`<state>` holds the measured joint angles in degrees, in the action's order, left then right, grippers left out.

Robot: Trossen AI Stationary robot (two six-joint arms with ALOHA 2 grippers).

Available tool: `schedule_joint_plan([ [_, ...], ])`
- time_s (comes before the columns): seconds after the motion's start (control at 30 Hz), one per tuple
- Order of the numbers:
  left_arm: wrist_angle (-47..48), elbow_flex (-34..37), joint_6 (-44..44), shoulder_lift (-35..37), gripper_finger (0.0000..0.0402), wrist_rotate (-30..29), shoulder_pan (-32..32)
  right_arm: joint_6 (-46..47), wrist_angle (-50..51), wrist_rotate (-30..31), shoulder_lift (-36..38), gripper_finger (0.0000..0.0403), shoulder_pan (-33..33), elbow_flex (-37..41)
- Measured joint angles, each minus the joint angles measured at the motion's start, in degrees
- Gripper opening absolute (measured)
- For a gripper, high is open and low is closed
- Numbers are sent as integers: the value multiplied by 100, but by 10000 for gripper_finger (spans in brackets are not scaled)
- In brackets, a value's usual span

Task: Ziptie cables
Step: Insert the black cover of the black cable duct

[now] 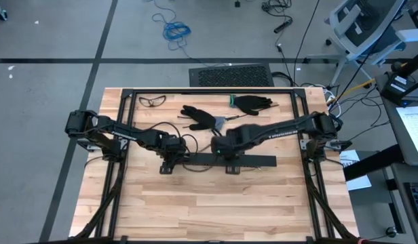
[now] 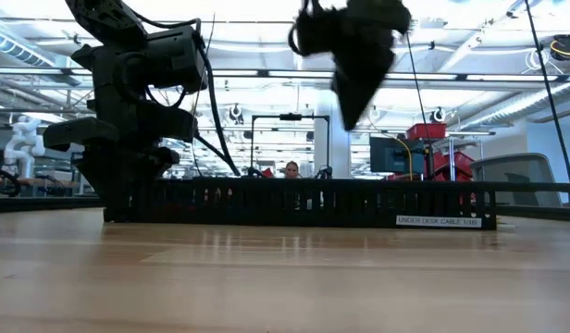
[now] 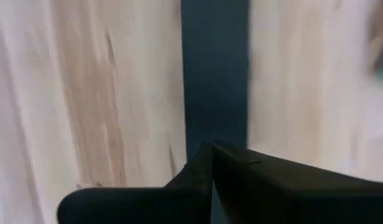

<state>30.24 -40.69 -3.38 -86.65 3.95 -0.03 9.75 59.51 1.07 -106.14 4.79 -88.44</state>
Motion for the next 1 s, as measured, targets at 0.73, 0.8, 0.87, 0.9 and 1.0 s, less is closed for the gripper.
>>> schedule_joint_plan([
  [0.73, -7, 2, 6, 0, 231, -13, 0, 419, -349, 201, 356, 0, 120, 1102],
  [0.8, -26, 4, 4, 0, 231, -13, 0, 414, -319, 192, 438, 0, 77, 1101],
  [0.87, -63, 9, 7, 0, 231, -13, 0, 410, -299, 196, 449, 0, 40, 1099],
  [0.9, -83, 9, 4, -1, 231, -13, 0, 373, -297, 199, 441, 0, 39, 1101],
  [1.0, -123, 9, 4, -2, 231, -13, 0, 307, -402, 241, 402, 0, 42, 1107],
])
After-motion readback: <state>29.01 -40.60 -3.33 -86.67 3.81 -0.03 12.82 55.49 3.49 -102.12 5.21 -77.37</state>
